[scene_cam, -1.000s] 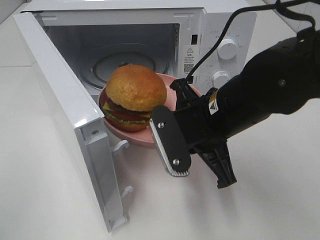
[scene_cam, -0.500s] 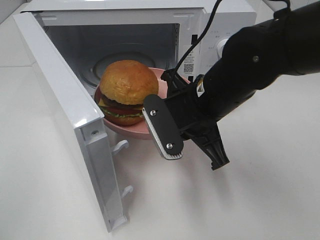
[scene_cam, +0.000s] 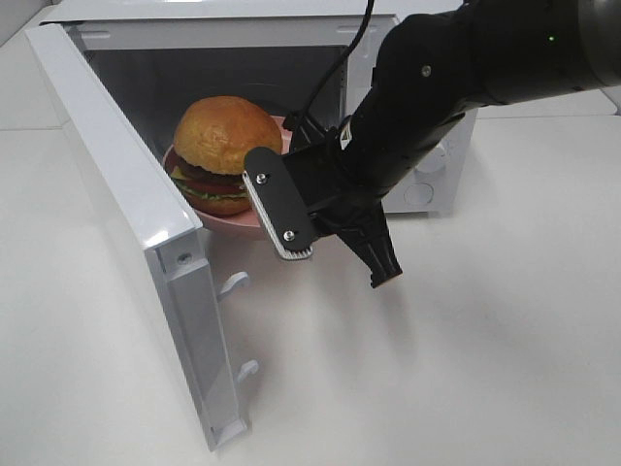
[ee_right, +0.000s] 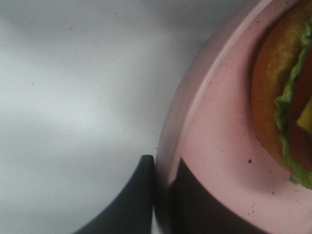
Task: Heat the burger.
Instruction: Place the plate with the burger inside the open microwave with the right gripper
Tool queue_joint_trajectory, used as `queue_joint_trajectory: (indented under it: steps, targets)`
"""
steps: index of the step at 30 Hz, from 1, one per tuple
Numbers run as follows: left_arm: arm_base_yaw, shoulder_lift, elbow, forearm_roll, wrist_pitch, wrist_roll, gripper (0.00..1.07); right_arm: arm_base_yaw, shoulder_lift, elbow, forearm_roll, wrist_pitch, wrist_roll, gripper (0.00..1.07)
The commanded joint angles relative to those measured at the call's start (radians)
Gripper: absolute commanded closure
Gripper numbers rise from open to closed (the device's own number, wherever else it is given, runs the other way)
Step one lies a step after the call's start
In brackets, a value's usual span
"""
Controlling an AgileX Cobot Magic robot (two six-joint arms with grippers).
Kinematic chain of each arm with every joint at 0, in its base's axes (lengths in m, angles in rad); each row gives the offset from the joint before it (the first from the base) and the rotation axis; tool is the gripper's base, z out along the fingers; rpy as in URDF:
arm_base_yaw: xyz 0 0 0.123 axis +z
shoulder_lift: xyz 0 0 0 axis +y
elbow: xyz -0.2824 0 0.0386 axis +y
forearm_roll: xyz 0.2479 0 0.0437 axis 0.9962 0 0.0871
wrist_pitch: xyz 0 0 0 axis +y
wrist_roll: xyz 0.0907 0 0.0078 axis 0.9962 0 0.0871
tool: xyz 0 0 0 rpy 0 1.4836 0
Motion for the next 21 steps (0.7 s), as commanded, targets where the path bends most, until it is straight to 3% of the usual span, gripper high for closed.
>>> queue_joint_trajectory:
  steps: [1,10,12,16,18,21]
  targets:
    - [0.001,-0.018,0.000,-0.007,-0.014,-0.001,1.06,-0.005,0.038,-0.083,0.018,-0.040,0.016,1.07]
    - [0.001,-0.018,0.000,-0.007,-0.014,-0.001,1.06,-0.021,0.150,-0.236,0.016,0.022,0.110,1.07]
    - [0.001,-0.018,0.000,-0.007,-0.014,-0.001,1.06,-0.035,0.214,-0.341,0.015,0.072,0.223,1.07]
    - [0.001,-0.018,0.000,-0.007,-0.014,-0.001,1.06,-0.039,0.247,-0.397,0.015,0.097,0.278,1.07]
    - [0.001,-0.018,0.000,-0.007,-0.014,-0.001,1.06,-0.048,0.305,-0.493,0.009,0.142,0.356,1.07]
    - [0.001,-0.018,0.000,-0.007,-0.014,-0.001,1.06,-0.052,0.320,-0.517,0.008,0.147,0.389,1.07]
